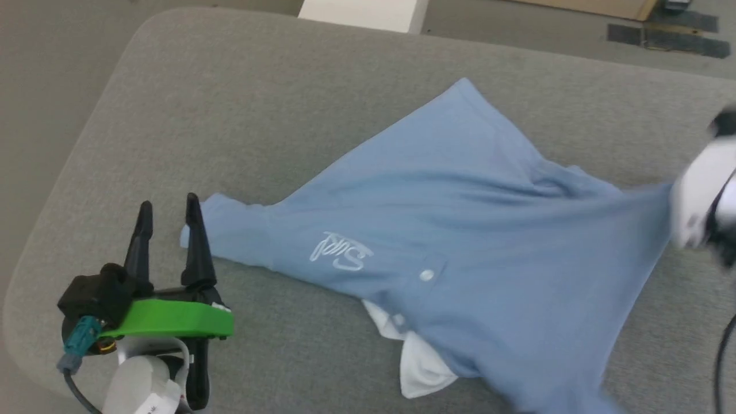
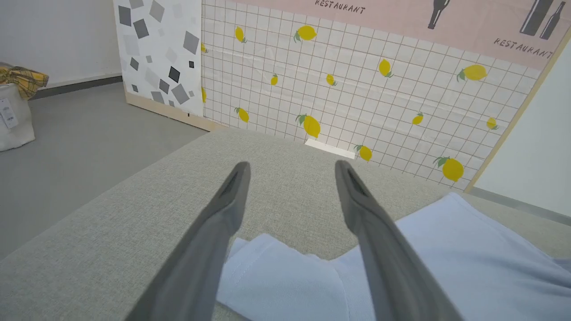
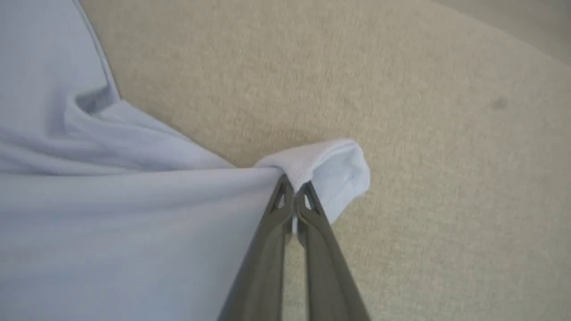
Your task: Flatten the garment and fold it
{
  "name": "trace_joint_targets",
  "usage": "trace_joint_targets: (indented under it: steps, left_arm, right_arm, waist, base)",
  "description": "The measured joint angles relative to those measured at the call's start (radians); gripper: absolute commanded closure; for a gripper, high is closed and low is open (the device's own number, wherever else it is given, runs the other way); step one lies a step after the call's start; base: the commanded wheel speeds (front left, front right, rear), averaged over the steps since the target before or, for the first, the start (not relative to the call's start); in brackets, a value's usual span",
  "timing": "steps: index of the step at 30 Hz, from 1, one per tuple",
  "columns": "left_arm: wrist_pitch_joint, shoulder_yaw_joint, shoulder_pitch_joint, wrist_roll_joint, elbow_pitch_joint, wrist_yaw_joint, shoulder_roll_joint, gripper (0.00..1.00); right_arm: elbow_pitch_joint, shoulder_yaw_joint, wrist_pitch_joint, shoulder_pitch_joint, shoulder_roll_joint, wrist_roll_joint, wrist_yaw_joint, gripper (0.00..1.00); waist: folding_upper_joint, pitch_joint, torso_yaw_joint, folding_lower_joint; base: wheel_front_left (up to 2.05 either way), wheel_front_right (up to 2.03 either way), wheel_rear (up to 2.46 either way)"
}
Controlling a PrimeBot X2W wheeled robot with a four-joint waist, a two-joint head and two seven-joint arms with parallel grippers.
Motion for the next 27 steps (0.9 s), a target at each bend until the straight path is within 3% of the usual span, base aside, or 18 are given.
trace_joint_targets:
  steps: [6, 12, 13, 16, 20, 27]
  left_arm:
    - [0.000, -0.008, -0.027, 0.009, 0.001, -0.020, -0.025, 0.00]
    - [-0.003, -0.015, -0.041, 0.010, 0.015, -0.025, -0.037, 0.00]
    - [-0.003, -0.016, -0.041, 0.009, 0.022, -0.025, -0.038, 0.00]
    - [-0.003, -0.021, -0.041, 0.009, 0.038, -0.025, -0.040, 0.00]
    - [-0.003, -0.022, -0.039, 0.010, 0.059, -0.025, -0.041, 0.00]
    - [0.022, -0.011, -0.010, 0.020, 0.102, -0.014, -0.029, 0.00]
  right_arm:
    - [0.023, 0.030, -0.077, -0.288, -0.060, -0.031, 0.000, 1.00]
    - [0.128, 0.074, -0.207, -0.444, -0.043, -0.093, 0.000, 1.00]
    - [0.156, 0.067, -0.210, -0.448, -0.031, -0.095, 0.000, 0.00]
    - [0.203, 0.059, -0.239, -0.447, -0.003, -0.097, 0.000, 0.00]
    - [0.192, 0.056, -0.377, -0.435, 0.018, -0.082, 0.000, 0.00]
    - [0.085, 0.072, -0.600, -0.231, 0.086, 0.046, 0.000, 0.00]
  waist:
    - [0.0000, 0.041, 0.046, 0.0000]
    - [-0.0001, 0.080, 0.079, 0.0000]
    - [0.0000, 0.083, 0.082, 0.0000]
    - [0.0000, 0.079, 0.085, 0.0002]
    - [0.0000, 0.056, 0.077, 0.0002]
    - [0.0000, -0.007, 0.029, 0.0002]
  base:
    - [0.00, 0.00, 0.00]
    - [0.00, 0.00, 0.00]
    - [0.00, 0.00, 0.00]
    - [0.00, 0.00, 0.00]
    - [0.00, 0.00, 0.00]
    - [0.00, 0.00, 0.00]
